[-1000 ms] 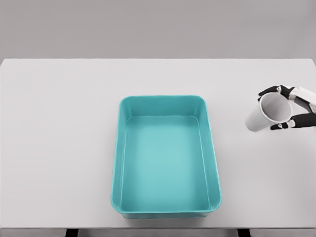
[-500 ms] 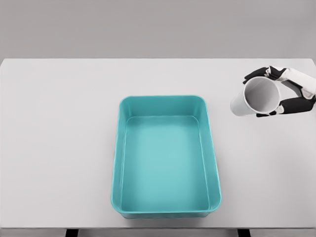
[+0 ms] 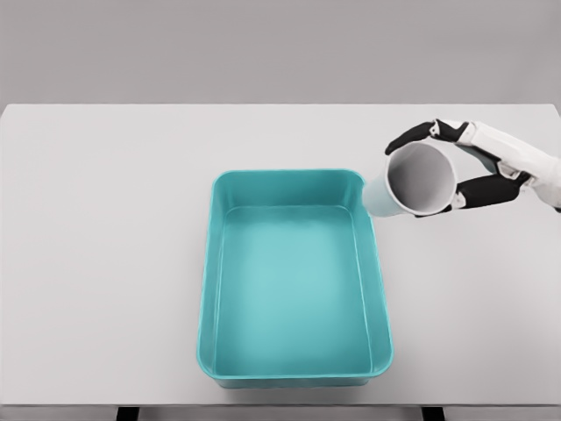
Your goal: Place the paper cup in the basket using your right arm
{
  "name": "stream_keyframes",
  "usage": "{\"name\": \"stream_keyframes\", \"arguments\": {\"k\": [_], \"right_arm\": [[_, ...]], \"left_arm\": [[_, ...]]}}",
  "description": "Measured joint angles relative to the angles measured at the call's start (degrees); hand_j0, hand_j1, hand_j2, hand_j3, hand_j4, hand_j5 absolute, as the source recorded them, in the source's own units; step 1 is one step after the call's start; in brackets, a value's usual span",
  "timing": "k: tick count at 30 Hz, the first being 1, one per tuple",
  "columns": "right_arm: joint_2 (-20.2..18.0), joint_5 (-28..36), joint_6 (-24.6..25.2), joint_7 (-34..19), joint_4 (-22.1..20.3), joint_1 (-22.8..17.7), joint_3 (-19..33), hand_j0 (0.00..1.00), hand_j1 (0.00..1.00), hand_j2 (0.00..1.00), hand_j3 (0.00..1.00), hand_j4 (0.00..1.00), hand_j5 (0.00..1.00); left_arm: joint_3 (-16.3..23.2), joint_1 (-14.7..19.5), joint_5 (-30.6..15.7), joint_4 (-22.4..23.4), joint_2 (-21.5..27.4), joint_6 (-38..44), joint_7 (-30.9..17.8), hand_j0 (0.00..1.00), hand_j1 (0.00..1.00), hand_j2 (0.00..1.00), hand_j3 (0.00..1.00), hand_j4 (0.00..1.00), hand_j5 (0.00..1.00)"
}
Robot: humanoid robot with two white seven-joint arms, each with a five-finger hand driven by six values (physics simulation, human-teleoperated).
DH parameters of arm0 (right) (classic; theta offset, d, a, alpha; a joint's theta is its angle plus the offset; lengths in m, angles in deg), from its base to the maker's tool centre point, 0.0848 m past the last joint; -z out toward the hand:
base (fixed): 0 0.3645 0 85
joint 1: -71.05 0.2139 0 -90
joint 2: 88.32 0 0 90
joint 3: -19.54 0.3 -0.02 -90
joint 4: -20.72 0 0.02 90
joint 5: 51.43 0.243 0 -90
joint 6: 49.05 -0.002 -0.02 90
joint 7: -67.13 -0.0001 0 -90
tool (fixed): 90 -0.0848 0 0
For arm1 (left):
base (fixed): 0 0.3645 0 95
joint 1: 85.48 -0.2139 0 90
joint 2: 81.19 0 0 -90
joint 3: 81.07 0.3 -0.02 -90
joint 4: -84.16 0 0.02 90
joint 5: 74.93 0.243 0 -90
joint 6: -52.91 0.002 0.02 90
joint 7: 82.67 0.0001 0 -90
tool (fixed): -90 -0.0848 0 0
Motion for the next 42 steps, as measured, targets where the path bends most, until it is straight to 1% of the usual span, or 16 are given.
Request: {"name": "stream_keyframes", "arguments": {"k": [10, 13, 20, 26, 33, 38, 42], "right_arm": [[3.0, -1.7, 0.0, 0.0, -0.8, 0.4, -1.5, 0.69, 0.69, 0.69, 0.69, 0.69, 0.69], [4.3, -2.7, 0.0, 0.0, -0.9, 1.3, -2.6, 0.69, 0.69, 0.69, 0.69, 0.69, 0.69], [6.1, -5.8, 0.0, 0.0, -1.3, 1.3, -4.2, 0.69, 0.69, 0.69, 0.69, 0.69, 0.69], [8.3, -12.2, 0.3, 0.0, -1.1, 1.6, -6.0, 0.69, 0.69, 0.69, 0.69, 0.69, 0.69], [9.2, -19.2, 1.3, 0.0, -1.3, 1.8, -6.6, 0.69, 0.69, 0.69, 0.69, 0.69, 0.69], [9.8, -24.9, 1.3, 0.0, -3.1, 2.2, -6.7, 0.69, 0.69, 0.69, 0.69, 0.69, 0.69], [11.6, -30.0, 1.3, 0.0, -4.1, 3.0, -7.8, 0.69, 0.69, 0.69, 0.69, 0.69, 0.69]], "left_arm": [[0.0, 0.0, 0.0, 0.0, 0.0, 0.0, 0.0, 1.0, 1.0, 1.0, 1.0, 1.0, 1.0], [0.0, 0.0, 0.0, 0.0, 0.0, 0.0, 0.0, 1.0, 1.0, 1.0, 1.0, 1.0, 1.0], [0.0, 0.0, 0.0, 0.0, 0.0, 0.0, 0.0, 1.0, 1.0, 1.0, 1.0, 1.0, 1.0], [0.0, 0.0, 0.0, 0.0, 0.0, 0.0, 0.0, 1.0, 1.0, 1.0, 1.0, 1.0, 1.0], [0.0, 0.0, 0.0, 0.0, 0.0, 0.0, 0.0, 1.0, 1.0, 1.0, 1.0, 1.0, 1.0], [0.0, 0.0, 0.0, 0.0, 0.0, 0.0, 0.0, 1.0, 1.0, 1.0, 1.0, 1.0, 1.0], [0.0, 0.0, 0.0, 0.0, 0.0, 0.0, 0.0, 1.0, 1.0, 1.0, 1.0, 1.0, 1.0]]}}
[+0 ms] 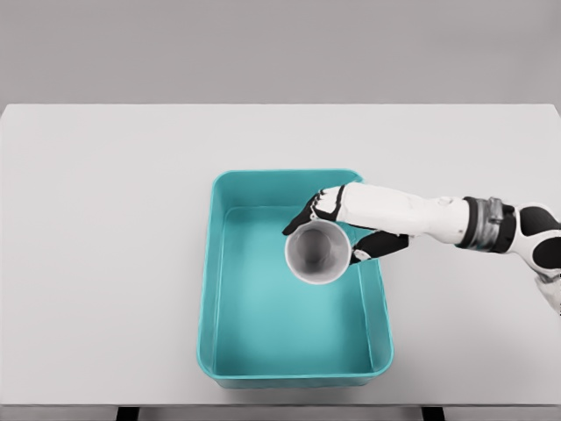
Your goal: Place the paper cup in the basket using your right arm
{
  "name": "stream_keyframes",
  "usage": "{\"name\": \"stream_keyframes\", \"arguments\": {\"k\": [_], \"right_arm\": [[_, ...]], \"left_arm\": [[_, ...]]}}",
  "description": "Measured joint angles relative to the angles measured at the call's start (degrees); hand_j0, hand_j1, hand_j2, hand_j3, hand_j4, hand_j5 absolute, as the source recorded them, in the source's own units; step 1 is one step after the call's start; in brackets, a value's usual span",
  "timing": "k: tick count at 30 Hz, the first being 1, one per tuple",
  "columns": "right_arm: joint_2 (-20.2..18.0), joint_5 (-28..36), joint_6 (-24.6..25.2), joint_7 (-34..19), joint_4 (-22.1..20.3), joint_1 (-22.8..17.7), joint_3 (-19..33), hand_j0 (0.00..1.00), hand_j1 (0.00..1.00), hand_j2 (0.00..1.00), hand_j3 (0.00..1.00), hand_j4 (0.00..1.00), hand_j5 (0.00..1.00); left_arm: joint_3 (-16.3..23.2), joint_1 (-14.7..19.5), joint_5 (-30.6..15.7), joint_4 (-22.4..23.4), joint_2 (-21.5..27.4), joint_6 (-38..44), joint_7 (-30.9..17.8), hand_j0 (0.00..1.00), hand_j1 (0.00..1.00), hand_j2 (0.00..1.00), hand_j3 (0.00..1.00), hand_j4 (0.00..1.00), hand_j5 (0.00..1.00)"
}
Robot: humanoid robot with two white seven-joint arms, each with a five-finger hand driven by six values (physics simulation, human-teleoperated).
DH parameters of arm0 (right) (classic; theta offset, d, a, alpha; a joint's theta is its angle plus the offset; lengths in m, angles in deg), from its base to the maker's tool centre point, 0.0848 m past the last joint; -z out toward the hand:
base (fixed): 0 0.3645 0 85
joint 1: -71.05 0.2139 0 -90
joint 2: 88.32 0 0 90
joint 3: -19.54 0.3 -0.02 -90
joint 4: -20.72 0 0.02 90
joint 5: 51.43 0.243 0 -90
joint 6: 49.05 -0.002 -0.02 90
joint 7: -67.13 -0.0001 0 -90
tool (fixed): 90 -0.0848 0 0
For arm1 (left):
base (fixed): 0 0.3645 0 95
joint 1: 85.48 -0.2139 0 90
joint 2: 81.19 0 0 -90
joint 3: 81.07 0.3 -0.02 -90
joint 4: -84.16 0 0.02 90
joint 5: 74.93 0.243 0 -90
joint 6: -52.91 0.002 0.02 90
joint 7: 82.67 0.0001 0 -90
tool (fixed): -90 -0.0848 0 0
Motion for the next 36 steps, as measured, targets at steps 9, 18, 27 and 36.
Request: {"name": "stream_keyframes", "arguments": {"k": [9, 18, 27, 36], "right_arm": [[2.3, -18.0, 0.0, 0.0, -0.6, 0.3, -1.8, 0.69, 0.69, 0.69, 0.69, 0.69, 0.69], [4.9, -24.9, 2.8, 0.0, -1.6, 1.7, -4.2, 1.0, 1.0, 1.0, 1.0, 1.0, 1.0], [3.8, -19.5, 1.3, 0.0, -1.7, 1.8, -2.4, 1.0, 1.0, 1.0, 1.0, 1.0, 1.0], [-2.6, 13.0, -1.2, 0.0, -1.7, -4.6, 10.1, 1.0, 1.0, 1.0, 1.0, 1.0, 1.0]], "left_arm": [[0.0, 0.0, 0.0, 0.0, 0.0, 0.0, 0.0, 1.0, 1.0, 1.0, 1.0, 1.0, 1.0], [0.0, 0.0, 0.0, 0.0, 0.0, 0.0, 0.0, 1.0, 1.0, 1.0, 1.0, 1.0, 1.0], [0.0, 0.0, 0.0, 0.0, 0.0, 0.0, 0.0, 1.0, 1.0, 1.0, 1.0, 1.0, 1.0], [0.0, 0.0, 0.0, 0.0, 0.0, 0.0, 0.0, 1.0, 1.0, 1.0, 1.0, 1.0, 1.0]]}}
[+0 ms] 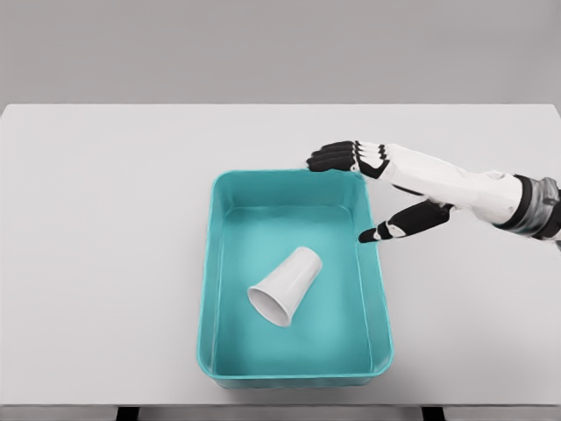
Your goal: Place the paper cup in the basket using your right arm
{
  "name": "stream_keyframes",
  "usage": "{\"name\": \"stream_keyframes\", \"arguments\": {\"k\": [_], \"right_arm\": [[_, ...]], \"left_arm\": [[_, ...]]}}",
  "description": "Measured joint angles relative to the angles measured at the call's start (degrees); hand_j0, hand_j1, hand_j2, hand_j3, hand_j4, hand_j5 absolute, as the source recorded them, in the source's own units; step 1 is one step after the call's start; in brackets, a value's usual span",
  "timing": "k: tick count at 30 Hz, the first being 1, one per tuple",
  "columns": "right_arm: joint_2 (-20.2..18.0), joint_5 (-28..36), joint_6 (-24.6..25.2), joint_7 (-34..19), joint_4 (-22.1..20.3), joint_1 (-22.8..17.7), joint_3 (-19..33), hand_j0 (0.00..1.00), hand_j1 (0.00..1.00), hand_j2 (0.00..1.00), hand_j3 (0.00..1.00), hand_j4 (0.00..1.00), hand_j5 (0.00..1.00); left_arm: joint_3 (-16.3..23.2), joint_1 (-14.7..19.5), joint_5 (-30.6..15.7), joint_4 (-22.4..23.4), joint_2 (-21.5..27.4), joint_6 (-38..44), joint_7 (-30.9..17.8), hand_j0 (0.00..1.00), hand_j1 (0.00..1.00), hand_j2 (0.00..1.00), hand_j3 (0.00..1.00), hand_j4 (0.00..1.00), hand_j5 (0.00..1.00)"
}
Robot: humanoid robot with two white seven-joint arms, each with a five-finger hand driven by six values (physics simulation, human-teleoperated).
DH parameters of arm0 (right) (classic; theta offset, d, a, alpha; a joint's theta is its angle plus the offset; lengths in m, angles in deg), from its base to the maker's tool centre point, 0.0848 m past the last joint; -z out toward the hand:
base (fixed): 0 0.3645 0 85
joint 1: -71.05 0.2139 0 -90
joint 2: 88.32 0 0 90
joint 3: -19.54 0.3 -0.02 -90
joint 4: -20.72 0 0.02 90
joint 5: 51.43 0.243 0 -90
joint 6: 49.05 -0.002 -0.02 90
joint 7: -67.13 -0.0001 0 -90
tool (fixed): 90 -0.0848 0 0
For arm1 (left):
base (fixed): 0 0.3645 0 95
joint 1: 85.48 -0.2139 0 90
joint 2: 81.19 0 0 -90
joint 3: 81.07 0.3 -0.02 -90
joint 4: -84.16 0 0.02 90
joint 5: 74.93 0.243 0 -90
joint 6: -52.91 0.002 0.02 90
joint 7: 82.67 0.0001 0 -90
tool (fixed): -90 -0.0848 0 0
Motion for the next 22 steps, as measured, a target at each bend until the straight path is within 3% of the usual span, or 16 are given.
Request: {"name": "stream_keyframes", "arguments": {"k": [2, 4, 8, 22], "right_arm": [[-0.6, 1.4, -0.1, 0.0, 0.4, -5.7, 4.7, 1.0, 1.0, 1.0, 1.0, 1.0, 1.0], [-0.6, 2.2, -0.1, 0.0, 0.8, -9.0, 10.2, 1.0, 1.0, 1.0, 1.0, 1.0, 1.0], [0.6, 2.6, -0.1, 0.0, 1.2, -11.0, 17.1, 1.0, 1.0, 1.0, 1.0, 1.0, 1.0], [3.6, 1.8, -0.1, 0.0, 3.8, -12.0, 19.6, 1.0, 1.0, 1.0, 1.0, 1.0, 1.0]], "left_arm": [[0.0, 0.0, 0.0, 0.0, 0.0, 0.0, 0.0, 1.0, 1.0, 1.0, 1.0, 1.0, 1.0], [0.0, 0.0, 0.0, 0.0, 0.0, 0.0, 0.0, 1.0, 1.0, 1.0, 1.0, 1.0, 1.0], [0.0, 0.0, 0.0, 0.0, 0.0, 0.0, 0.0, 1.0, 1.0, 1.0, 1.0, 1.0, 1.0], [0.0, 0.0, 0.0, 0.0, 0.0, 0.0, 0.0, 1.0, 1.0, 1.0, 1.0, 1.0, 1.0]]}}
